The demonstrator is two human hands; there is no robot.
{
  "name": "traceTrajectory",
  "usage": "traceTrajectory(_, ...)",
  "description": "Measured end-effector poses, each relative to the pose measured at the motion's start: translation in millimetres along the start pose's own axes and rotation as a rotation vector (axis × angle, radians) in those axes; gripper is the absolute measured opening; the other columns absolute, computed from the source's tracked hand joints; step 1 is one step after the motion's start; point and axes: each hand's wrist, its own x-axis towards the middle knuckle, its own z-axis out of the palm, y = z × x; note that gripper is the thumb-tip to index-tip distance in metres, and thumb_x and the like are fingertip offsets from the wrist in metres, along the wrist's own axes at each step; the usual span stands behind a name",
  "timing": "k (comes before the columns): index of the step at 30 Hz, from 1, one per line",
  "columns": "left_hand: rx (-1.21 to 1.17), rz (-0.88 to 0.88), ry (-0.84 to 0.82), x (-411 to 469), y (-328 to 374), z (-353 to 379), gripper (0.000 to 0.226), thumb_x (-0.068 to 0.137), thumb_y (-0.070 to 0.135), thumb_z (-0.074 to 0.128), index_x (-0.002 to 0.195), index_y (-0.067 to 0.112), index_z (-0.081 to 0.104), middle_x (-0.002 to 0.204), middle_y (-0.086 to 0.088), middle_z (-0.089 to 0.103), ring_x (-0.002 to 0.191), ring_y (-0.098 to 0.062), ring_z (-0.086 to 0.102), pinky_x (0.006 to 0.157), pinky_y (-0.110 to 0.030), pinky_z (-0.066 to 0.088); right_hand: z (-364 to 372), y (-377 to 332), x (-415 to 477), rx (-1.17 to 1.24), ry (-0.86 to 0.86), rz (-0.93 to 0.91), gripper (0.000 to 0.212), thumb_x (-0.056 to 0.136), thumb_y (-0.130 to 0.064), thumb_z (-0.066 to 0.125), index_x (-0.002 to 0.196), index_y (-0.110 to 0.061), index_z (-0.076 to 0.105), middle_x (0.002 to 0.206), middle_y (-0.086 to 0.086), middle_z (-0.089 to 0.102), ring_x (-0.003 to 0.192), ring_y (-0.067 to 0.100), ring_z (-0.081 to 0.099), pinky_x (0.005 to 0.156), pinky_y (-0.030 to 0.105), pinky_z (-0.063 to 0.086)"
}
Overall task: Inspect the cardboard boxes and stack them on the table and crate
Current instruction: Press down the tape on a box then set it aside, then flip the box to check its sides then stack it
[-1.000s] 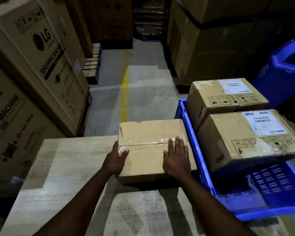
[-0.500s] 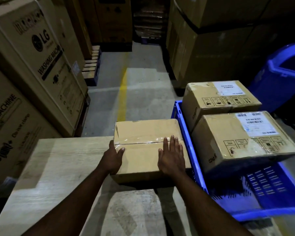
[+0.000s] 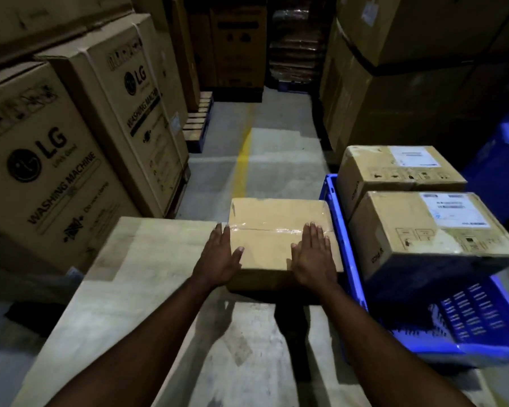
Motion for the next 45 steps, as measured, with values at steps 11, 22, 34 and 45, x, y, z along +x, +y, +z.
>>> traceTrajectory(11, -0.113, -0.059, 0.061, -153.6, -64.2, -11.3, 0.076, 0.099, 0.051, 0.033, 0.156, 0.005, 0.011, 0.164, -0.012, 0.005, 0.152, -0.023, 0.003, 0.120, -0.030, 0.006, 8.4, -66.4, -123.3, 0.001, -0.043, -0.173, 0.064, 0.105, -0.041, 0.027, 0.157, -0.007, 0.012, 0.165, 0.011, 0.008, 0.153, 0.021, 0.003, 0.124, 0.037, -0.001)
traceTrajectory(22, -0.309, -0.410, 0.100, -370.9, -123.1, 43.7, 0.068, 0.102, 0.040, 0.041, 0.155, 0.004, 0.017, 0.162, -0.014, 0.017, 0.149, -0.027, 0.019, 0.119, -0.034, 0.020, 46.1, -110.1, -299.7, -0.117, -0.312, -0.390, 0.062, 0.106, -0.042, 0.025, 0.158, -0.011, 0.010, 0.166, 0.007, 0.002, 0.153, 0.020, -0.001, 0.122, 0.033, -0.004)
traceTrajectory(34, -0.413, -0.779, 0.204, -587.7, -99.0, 107.2, 0.086, 0.087, 0.060, 0.029, 0.151, 0.002, 0.028, 0.158, -0.016, 0.029, 0.146, -0.025, 0.029, 0.116, -0.025, 0.018, 98.2, -138.4, -433.5, -0.088, -0.566, -0.787, 0.064, 0.105, -0.044, 0.022, 0.157, -0.007, 0.015, 0.165, 0.012, 0.008, 0.153, 0.023, 0.004, 0.123, 0.034, -0.002)
traceTrajectory(45, -0.519, -1.172, 0.400, -749.1, -97.9, 160.3, 0.090, 0.082, 0.056, 0.026, 0.139, -0.012, 0.042, 0.148, -0.030, 0.038, 0.139, -0.040, 0.038, 0.118, -0.037, 0.025, 165.4, -177.3, -545.4, -0.141, -0.773, -1.041, 0.088, 0.087, -0.055, 0.002, 0.153, -0.001, 0.023, 0.162, 0.020, 0.017, 0.150, 0.031, 0.017, 0.122, 0.040, 0.006)
